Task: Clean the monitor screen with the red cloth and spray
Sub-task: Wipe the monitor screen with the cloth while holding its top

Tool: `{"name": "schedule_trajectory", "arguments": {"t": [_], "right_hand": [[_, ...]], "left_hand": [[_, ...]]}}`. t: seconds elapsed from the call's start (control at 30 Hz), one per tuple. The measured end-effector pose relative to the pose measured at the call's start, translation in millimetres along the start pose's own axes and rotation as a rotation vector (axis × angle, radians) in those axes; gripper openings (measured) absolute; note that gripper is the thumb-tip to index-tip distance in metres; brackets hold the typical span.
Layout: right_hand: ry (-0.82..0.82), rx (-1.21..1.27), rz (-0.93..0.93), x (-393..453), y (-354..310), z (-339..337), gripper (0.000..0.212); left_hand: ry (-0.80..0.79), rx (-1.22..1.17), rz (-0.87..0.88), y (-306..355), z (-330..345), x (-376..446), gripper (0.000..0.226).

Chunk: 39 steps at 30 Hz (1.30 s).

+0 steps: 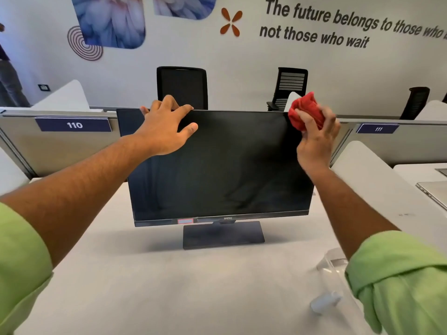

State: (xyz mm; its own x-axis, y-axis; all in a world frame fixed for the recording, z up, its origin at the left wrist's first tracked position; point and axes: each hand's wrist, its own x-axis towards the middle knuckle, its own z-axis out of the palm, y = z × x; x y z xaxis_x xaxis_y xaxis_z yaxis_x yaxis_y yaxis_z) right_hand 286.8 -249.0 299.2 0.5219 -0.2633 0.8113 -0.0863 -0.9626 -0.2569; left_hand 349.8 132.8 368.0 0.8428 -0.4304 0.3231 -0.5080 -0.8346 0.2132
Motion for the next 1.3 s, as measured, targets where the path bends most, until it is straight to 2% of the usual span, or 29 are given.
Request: {"name": "schedule_trajectory", "arguments": {"t": [0.13,0.2,0.3,0.4,0.47,0.63,0.8,0.9,1.13,1.3], "right_hand": [[0.056,0.039,0.060,-80,-27,20,0.053],[0.033,0.071,0.096,-138,-42,30,0.048],[-0.137,0.115,0.082,-216,-57,37,0.044],[-0.320,0.126,-0.032,-246,-48,33,0.039],[-0.328,0.138,-0.126,-227,-30,27,0.042],[-0.120,0.035,-0.106,-112,16,0,0.043],[-0.097,-0.105,-0.268,8,32,-25,0.042],[-0.119,-0.109,-0.307,30,28,-25,0.037],[-0.071,0.030,-0.014,-73,23,-1,0.038],[-0.232,0.085,0.236,-186,5,7,0.032]], "left_hand": [[0.009,0.012,0.004,0,2,0,0.056],[0.007,0.014,0.008,0,1,1,0.056],[0.006,0.028,0.013,2,2,2,0.055],[0.004,0.033,0.022,1,3,3,0.055],[0.008,0.039,0.024,-1,3,2,0.055],[0.019,0.022,0.028,-6,5,-1,0.055],[0.028,0.028,0.035,-4,6,1,0.056],[0.035,0.028,0.037,-6,8,2,0.056],[0.038,0.043,0.058,-6,12,8,0.057],[0.045,0.058,0.058,-6,13,6,0.058]]}}
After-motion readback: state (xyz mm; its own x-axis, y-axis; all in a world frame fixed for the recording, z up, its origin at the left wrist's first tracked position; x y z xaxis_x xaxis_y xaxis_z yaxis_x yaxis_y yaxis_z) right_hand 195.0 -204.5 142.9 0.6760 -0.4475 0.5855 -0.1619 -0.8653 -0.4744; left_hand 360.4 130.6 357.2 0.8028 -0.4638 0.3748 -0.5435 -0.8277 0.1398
